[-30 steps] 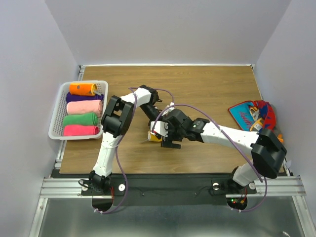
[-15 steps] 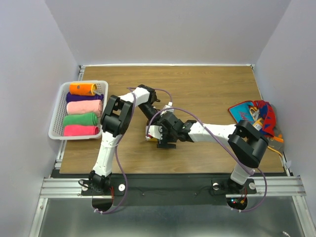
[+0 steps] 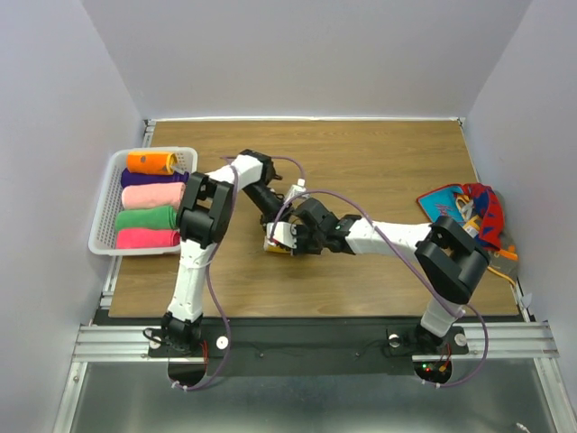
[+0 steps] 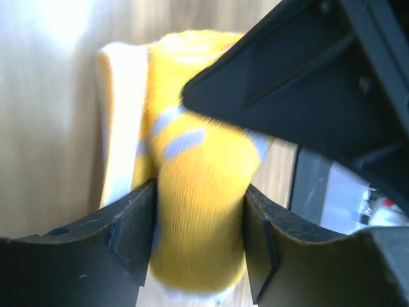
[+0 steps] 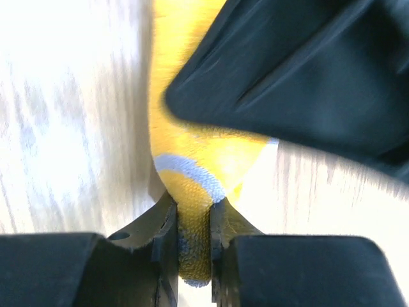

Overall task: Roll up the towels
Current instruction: Roll the towel, then place the rolled towel into the container

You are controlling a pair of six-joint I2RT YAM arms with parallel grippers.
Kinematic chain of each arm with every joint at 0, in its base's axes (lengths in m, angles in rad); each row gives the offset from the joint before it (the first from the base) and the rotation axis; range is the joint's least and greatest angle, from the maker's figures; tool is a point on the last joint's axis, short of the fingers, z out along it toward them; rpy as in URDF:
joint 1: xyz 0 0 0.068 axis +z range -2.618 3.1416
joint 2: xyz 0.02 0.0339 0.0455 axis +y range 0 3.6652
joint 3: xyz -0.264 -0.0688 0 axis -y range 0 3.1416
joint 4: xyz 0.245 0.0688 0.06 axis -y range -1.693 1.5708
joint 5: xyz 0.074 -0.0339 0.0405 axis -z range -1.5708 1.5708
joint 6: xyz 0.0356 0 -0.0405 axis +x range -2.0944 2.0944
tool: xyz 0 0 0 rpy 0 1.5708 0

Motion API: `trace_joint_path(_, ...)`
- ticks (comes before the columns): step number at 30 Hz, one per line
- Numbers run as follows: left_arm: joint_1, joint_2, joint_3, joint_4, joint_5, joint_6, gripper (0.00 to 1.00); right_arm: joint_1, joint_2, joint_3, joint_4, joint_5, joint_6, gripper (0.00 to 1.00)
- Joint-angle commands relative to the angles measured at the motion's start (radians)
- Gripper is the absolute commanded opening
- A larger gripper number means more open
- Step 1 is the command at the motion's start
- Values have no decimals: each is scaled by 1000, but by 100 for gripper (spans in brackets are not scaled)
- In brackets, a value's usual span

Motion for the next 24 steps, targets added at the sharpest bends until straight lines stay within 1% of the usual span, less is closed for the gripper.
trace_joint_path(1,180,-100,63,137,-207,32,65,-28,67,50,-192,-133,25,1)
trace_joint_path(5,278,-158,102,137,-220,25,66,-43,94,88,-232,-164,48,1)
trace_joint_path(7,340,-210,102,136,-223,39,67,-57,123,137,-283,-199,68,1)
trace_joint_path(10,404,-285,71,140,-187,53,67,-82,164,211,-354,-258,103,1)
trace_joint_path(11,450,-339,55,159,-144,53,68,-92,172,232,-384,-278,124,1)
trace_joint_path(12,473,-376,32,180,-124,44,69,-100,183,266,-398,-319,137,1)
trace_joint_path(13,510,-415,-37,212,-90,21,71,-120,204,288,-415,-341,149,1)
trace_joint_path(14,530,-461,-82,295,-82,4,73,-129,219,308,-433,-367,160,1)
trace_joint_path(15,542,-561,-129,341,-79,-10,75,-140,235,326,-478,-417,172,1)
trace_joint_path(16,549,-613,-230,379,-93,-13,76,-158,249,366,-498,-445,178,1)
trace_joint_path(17,550,-712,-330,445,-113,4,79,-175,281,383,-533,-486,187,1)
trace_joint_path(18,550,-764,-331,475,-128,13,83,-181,296,403,-551,-505,191,1)
trace_joint_path(19,549,-811,-420,499,-142,30,94,-189,314,418,-568,-525,194,1)
trace_joint_path(20,543,-900,-462,545,-172,62,97,-203,346,452,-602,-561,195,1)
trace_joint_path(21,535,-945,-504,571,-191,79,99,-203,364,464,-614,-581,195,1)
trace_joint_path(22,521,-986,-583,590,-209,97,99,-217,380,476,-627,-600,197,1)
trace_joint_path(23,504,-1067,-626,634,-260,116,99,-223,415,502,-645,-611,201,1)
trace_joint_path(24,442,-1104,-718,654,-342,164,99,-235,433,513,-654,-633,201,1)
